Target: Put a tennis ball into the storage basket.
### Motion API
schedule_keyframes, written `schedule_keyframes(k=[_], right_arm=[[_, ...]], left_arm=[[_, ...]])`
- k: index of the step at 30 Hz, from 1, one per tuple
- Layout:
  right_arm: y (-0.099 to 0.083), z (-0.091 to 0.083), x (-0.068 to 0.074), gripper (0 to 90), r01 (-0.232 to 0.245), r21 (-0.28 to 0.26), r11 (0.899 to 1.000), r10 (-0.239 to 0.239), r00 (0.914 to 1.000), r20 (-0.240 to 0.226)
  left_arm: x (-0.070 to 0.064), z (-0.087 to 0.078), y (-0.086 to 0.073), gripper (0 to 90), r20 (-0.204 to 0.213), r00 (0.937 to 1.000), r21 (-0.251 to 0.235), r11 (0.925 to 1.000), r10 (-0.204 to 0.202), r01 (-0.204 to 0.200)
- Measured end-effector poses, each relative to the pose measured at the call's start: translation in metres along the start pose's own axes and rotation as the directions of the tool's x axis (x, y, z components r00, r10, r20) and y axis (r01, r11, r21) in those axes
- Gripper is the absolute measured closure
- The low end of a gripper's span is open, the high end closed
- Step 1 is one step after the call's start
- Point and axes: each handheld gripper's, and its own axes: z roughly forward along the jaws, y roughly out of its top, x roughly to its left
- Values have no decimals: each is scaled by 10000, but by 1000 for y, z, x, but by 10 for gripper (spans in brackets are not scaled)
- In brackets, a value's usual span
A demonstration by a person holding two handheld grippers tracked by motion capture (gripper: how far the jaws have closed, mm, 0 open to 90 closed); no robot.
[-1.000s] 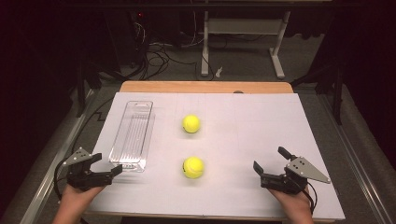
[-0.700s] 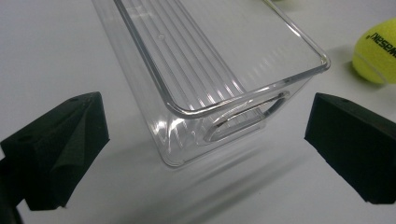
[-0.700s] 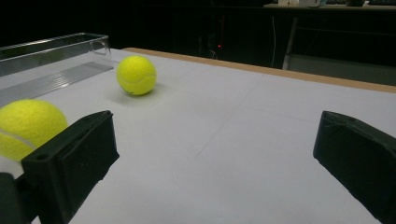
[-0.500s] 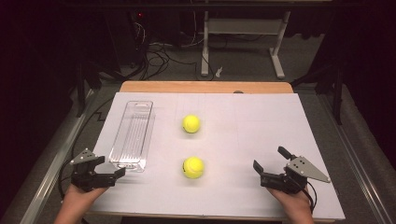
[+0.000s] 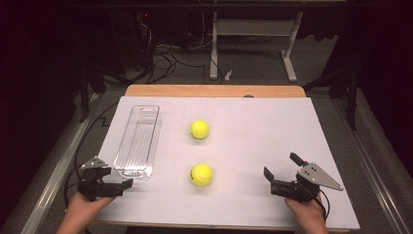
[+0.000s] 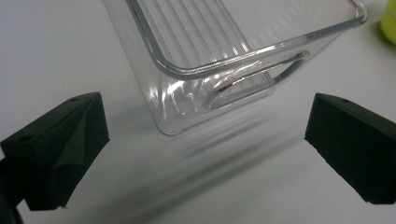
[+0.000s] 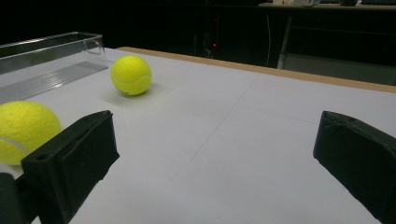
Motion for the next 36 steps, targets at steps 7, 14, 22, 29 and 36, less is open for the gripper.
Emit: schedule_keyframes(k=[7,14,22,29,36], right_arm=[[0,1,1,2,154,56,9999,-153,9999,-52],[-1,1,2,3,203,127,9997,-202,9998,-61],[-1,4,4,2,300,219,9993,-298,9995,-123],[-2,3,3,2,289,219,9993,-285,9995,-155],[-1,2,3,3,290,152,9995,-288,9994,-173]], left_arm=[[-1,5,0,7,106,9998,618,9980,-138,131],[-2,8,0,8,144,9999,1086,9941,-73,57],[-8,9,2,8,-199,9997,2009,9796,138,-95],[-16,10,16,8,-272,9996,2587,9659,-20,90],[-17,5,24,8,-282,9996,3305,9437,-39,130]])
